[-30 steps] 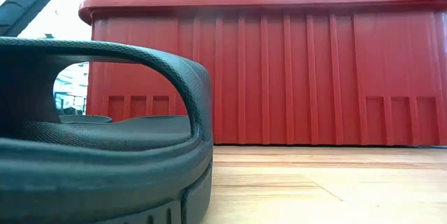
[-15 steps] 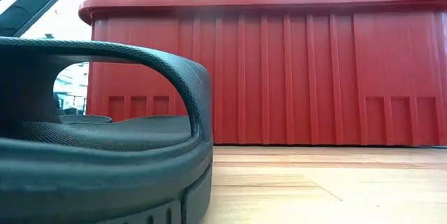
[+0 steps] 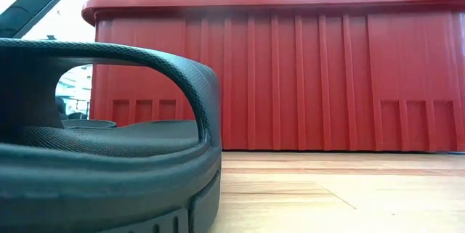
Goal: Pick and place slides into bin
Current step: Put the black slide into the red bin
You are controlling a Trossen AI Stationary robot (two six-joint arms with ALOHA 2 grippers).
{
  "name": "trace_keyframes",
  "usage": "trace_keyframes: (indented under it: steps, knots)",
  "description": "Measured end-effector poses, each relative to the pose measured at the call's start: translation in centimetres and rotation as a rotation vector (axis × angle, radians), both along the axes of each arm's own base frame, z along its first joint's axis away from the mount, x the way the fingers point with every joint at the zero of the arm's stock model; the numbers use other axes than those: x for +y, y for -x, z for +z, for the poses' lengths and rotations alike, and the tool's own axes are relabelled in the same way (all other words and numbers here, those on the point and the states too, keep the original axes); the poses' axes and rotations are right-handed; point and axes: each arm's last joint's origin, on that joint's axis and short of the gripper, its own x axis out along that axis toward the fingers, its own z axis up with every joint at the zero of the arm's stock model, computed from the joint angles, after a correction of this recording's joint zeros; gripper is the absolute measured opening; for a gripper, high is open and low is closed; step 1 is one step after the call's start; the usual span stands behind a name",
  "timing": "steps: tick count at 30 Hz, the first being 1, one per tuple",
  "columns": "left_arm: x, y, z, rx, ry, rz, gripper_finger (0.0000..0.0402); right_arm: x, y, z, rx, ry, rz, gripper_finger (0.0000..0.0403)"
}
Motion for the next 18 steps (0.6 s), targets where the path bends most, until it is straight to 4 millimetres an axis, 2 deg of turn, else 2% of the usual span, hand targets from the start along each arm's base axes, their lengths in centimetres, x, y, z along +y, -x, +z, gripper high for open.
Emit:
trace_keyframes:
  steps: [13,18]
  knots:
    - [1.2,1.4,-2.7,-0.015,-0.013,0.017,0.0,0.0,0.0,0.0,-0.004,-0.002,0.0,0.0]
    - [1.6,1.1,-4.4,0.016,0.013,0.045,0.0,-0.1,0.0,0.0,-0.007,-0.004,-0.032,0.0]
